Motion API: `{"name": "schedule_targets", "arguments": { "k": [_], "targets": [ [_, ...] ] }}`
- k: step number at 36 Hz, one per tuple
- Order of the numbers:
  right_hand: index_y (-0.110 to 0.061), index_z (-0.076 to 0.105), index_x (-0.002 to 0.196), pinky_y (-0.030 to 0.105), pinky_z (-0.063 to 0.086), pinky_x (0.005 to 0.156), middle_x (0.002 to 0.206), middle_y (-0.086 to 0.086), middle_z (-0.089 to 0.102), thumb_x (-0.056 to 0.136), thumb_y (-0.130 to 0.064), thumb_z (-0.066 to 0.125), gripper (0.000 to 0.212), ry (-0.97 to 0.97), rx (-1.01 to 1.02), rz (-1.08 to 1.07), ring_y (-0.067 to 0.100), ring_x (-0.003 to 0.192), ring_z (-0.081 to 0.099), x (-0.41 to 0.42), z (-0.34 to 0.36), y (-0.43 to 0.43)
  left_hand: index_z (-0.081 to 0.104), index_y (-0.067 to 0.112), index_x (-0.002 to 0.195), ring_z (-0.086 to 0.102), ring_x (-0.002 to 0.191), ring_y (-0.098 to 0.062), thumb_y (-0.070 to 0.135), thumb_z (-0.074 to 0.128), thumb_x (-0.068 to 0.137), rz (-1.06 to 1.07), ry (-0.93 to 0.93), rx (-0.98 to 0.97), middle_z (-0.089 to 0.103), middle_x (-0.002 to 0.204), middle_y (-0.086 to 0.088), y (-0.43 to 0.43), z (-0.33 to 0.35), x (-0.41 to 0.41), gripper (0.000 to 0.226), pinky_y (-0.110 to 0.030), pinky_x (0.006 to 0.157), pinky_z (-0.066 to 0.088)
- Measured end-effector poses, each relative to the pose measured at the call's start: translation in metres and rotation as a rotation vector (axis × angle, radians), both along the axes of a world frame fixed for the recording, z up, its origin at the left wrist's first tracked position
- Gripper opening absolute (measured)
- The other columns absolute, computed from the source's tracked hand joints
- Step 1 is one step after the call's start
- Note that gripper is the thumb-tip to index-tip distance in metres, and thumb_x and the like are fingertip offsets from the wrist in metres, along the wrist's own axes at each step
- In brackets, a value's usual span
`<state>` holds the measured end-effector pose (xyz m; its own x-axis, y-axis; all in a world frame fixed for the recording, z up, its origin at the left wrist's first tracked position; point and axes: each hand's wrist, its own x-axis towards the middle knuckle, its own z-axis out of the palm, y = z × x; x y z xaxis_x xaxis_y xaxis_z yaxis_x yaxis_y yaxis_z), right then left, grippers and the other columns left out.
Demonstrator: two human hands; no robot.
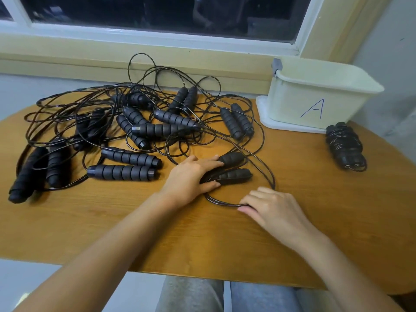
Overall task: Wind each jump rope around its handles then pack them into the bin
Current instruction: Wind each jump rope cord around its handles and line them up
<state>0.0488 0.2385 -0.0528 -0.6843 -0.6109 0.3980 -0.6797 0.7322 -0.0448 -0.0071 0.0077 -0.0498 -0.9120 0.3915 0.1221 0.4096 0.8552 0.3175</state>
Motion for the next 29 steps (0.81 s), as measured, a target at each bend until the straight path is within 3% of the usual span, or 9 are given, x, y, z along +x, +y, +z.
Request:
{"name": "schedule_targets", "arguments": {
  "k": [4,7,15,18,22,24,29],
  "targets": [
    [-0.022,0.073,0.088,0.024,0.054,0.051,0.081,-0.013,0.066,0.089,-0.042,0.053,0.028,-0.092,-0.017,-0.023,0.007,0.079,0.062,-0.017,-0.002,0.031,0.031,0.038,0.15,0.046,0.11,-0.013,0.043,0.062,0.092,0.041,0.043,0.055,0.053,0.134,0.01,0.002,-0.006,0.004,0.065,-0.029,0.086,0.046],
    [-0.023,0.074,0.092,0.021,0.054,0.06,0.085,-0.013,0.067,0.09,-0.043,0.048,0.033,-0.1,-0.03,-0.047,0.006,0.086,0.06,-0.024,-0.004,0.047,0.034,0.032,0.15,0.046,0.114,-0.015,0.042,0.059,0.094,0.012,0.091,0.027,0.045,0.149,0.01,0.005,-0.01,0.009,0.062,-0.033,0.087,0.05],
    [-0.021,0.072,0.096,0.003,0.029,0.068,0.088,-0.015,0.063,0.091,-0.041,0.051,0.03,-0.118,-0.127,-0.093,-0.007,0.088,0.043,-0.027,-0.016,0.054,0.031,0.018,0.153,0.037,0.135,-0.022,0.036,0.064,0.093,0.037,0.127,0.013,0.031,0.156,-0.004,0.012,-0.008,0.017,0.07,-0.037,0.102,0.045],
    [-0.02,0.072,0.095,0.009,0.034,0.071,0.088,-0.013,0.064,0.088,-0.031,0.065,0.015,-0.082,-0.143,-0.089,-0.001,0.088,0.049,-0.028,-0.021,0.055,0.029,0.014,0.153,0.035,0.131,-0.019,0.036,0.065,0.092,0.041,0.1,0.04,0.035,0.149,-0.005,0.012,-0.009,0.016,0.074,-0.036,0.109,0.04],
    [-0.019,0.071,0.095,0.009,0.032,0.074,0.089,-0.013,0.062,0.092,-0.037,0.054,0.025,-0.092,-0.163,-0.076,0.001,0.089,0.05,-0.027,-0.024,0.057,0.028,0.015,0.153,0.032,0.129,-0.017,0.039,0.066,0.091,0.059,0.05,0.079,0.035,0.144,-0.005,0.011,-0.011,0.012,0.076,-0.03,0.113,0.031],
    [-0.019,0.071,0.095,0.009,0.032,0.073,0.089,-0.012,0.062,0.091,-0.033,0.06,0.019,-0.089,-0.151,-0.074,0.001,0.088,0.05,-0.026,-0.023,0.057,0.028,0.017,0.153,0.032,0.128,-0.017,0.04,0.065,0.091,0.07,0.029,0.083,0.035,0.144,-0.004,0.012,-0.012,0.01,0.076,-0.029,0.112,0.031],
    [-0.017,0.071,0.096,0.014,0.043,0.067,0.096,-0.008,0.061,0.091,-0.034,0.053,0.026,-0.077,-0.127,-0.04,0.003,0.086,0.054,-0.023,-0.021,0.059,0.025,0.02,0.153,0.031,0.128,-0.016,0.043,0.061,0.093,0.093,-0.008,0.063,0.036,0.146,-0.002,0.014,-0.01,0.009,0.073,-0.03,0.112,0.03]
  ]
}}
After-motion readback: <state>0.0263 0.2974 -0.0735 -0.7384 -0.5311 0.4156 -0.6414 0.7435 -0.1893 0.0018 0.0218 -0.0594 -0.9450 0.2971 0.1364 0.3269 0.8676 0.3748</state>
